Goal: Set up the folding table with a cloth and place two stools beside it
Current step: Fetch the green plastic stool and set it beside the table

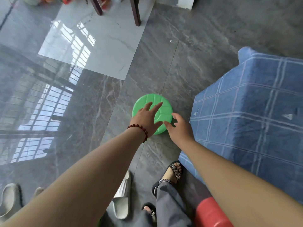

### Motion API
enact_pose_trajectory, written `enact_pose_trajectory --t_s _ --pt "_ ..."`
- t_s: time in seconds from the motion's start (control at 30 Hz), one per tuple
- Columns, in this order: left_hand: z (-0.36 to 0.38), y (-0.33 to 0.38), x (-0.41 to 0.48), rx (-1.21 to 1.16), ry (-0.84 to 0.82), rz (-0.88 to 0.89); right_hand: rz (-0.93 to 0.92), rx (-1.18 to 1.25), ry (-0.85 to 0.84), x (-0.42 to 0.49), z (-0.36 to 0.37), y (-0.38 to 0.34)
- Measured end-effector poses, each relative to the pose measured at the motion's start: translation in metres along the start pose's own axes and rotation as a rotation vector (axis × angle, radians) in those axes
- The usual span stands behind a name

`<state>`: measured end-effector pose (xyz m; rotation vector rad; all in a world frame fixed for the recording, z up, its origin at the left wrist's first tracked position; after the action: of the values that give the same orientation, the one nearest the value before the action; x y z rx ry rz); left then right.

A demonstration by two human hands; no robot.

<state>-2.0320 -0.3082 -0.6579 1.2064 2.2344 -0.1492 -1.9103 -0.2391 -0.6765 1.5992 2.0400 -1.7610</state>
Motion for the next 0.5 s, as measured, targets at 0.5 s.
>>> enact_pose_trajectory --t_s 0.5 --pt "0.034 0.030 -0.164 -0.029 0.148 -0.040 -0.173 0.052 0.060 -0.159 -0.017 0.042"
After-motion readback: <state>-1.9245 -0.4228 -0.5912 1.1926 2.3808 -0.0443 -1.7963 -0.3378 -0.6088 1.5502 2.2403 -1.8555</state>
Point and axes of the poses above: each hand's wrist, its own x-axis towards the middle knuckle, its own z-axis out of the palm, y = z × x, the point moved 4 cm from there along x, towards the middle knuckle, and after that the axes turned 13 degrees about x, right-handed, at the moved point
